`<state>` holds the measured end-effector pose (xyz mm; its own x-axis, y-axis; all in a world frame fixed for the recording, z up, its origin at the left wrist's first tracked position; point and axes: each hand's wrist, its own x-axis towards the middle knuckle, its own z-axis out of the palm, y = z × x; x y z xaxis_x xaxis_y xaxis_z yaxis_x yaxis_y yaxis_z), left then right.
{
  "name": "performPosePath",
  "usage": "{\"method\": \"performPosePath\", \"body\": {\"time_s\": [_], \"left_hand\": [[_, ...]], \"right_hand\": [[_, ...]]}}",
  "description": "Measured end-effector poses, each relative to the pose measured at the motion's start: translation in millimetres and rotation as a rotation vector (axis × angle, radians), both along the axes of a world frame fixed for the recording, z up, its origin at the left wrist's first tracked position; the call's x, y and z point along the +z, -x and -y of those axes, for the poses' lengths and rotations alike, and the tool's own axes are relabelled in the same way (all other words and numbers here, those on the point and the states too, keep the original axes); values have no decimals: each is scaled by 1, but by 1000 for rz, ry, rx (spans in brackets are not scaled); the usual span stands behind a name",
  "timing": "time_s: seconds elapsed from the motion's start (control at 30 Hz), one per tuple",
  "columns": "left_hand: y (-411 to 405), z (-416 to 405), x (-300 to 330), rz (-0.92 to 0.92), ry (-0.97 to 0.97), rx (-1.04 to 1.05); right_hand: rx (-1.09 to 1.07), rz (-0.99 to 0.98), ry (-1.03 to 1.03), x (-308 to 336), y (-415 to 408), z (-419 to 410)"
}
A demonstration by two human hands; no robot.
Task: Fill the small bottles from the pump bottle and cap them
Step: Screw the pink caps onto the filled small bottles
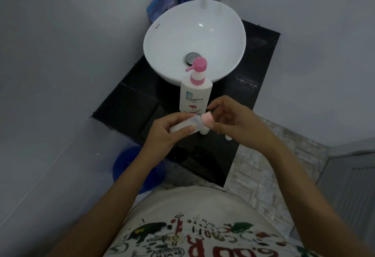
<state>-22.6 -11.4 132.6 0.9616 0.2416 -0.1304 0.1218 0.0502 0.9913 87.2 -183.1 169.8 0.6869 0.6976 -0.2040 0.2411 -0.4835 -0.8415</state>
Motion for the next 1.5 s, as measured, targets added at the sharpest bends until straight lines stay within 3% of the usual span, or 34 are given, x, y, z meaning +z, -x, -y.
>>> {"method": "performPosePath", "body": {"time_s": [0.13,0.3,0.43,0.57,0.7,0.87,1.0,1.13,1.27,1.5], "left_hand": [[1,-3,0,-4,-5,6],[0,1,2,-5,38,21],[2,2,2,-8,24,30],[0,1,4,-7,44,33],[1,2,6,-11,33,34],[1,1,6,-9,37,37],[-2,-1,9,17,17,28],[-3,-3,8,11,36,36],[-2,-5,6,-6,43,43],[-3,-5,7,1,53,38]], "right_hand": [[-101,38,32,-2,6,-7],[10,67,-25,0,4,1],[-79,89,34,2,8,-8],[-13,29,-94,9,4,-2],[-93,48,-7,8,5,-10],[4,26,-66,8,3,-3],[-100,12,-35,8,4,-11],[-8,9,-68,8,4,-7],[-98,-19,-57,8,6,-13],[-70,-58,-132,8,5,-8]]}}
